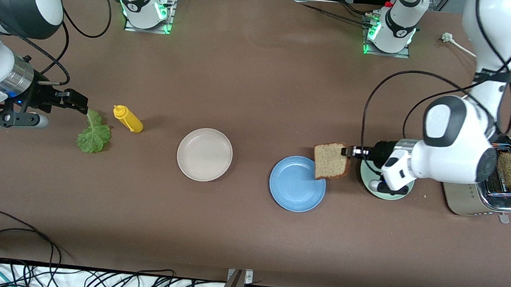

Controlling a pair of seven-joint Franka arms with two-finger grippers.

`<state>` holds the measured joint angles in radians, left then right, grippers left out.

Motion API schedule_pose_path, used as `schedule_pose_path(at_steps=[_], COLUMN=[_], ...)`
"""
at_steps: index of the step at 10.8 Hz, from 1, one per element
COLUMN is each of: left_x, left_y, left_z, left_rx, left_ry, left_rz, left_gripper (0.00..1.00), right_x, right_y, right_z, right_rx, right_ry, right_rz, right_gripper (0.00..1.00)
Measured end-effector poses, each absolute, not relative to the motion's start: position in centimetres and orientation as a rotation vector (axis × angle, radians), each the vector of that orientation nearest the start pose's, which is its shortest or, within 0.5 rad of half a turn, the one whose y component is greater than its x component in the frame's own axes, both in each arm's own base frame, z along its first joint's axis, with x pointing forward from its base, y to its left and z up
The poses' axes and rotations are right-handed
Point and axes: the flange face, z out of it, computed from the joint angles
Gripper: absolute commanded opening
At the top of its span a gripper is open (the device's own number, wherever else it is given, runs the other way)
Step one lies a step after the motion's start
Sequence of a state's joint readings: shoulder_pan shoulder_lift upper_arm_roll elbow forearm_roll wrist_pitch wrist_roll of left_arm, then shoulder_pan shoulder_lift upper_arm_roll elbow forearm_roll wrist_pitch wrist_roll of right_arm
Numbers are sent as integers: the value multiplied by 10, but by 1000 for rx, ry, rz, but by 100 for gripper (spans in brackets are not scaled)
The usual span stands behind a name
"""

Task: Make sandwich in blue plate with both arms
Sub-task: 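Carry the bread slice with the left gripper over the blue plate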

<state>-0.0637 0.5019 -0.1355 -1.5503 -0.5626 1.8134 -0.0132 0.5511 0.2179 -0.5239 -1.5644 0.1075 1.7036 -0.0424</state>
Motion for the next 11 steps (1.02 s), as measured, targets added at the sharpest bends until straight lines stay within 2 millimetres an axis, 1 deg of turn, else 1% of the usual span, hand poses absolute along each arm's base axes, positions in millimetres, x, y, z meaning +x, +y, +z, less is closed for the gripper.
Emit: schedule_pose_path(at_steps=[2,4,7,9,11], left_x=[652,652,654,658,662], left_y=[-188,-210,-237,-250,-259], left_z=[336,320,296,288,279], left_rx=[2557,2564,2541,2544,2547], left_ry=[23,6,27,17,18], left_rz=[-371,-357,-321,-295,-271], left_gripper=[0,0,0,0,0], right_x=[614,614,614,614,614], right_y=[54,54,52,52,52], right_z=[526,526,526,526,526], right_rx=[-3141,-3141,-3142,-3142,-3141], right_ry=[-95,-95,-92,-91,-96], right_rz=[77,78,77,78,78], right_gripper=[100,100,100,100,100])
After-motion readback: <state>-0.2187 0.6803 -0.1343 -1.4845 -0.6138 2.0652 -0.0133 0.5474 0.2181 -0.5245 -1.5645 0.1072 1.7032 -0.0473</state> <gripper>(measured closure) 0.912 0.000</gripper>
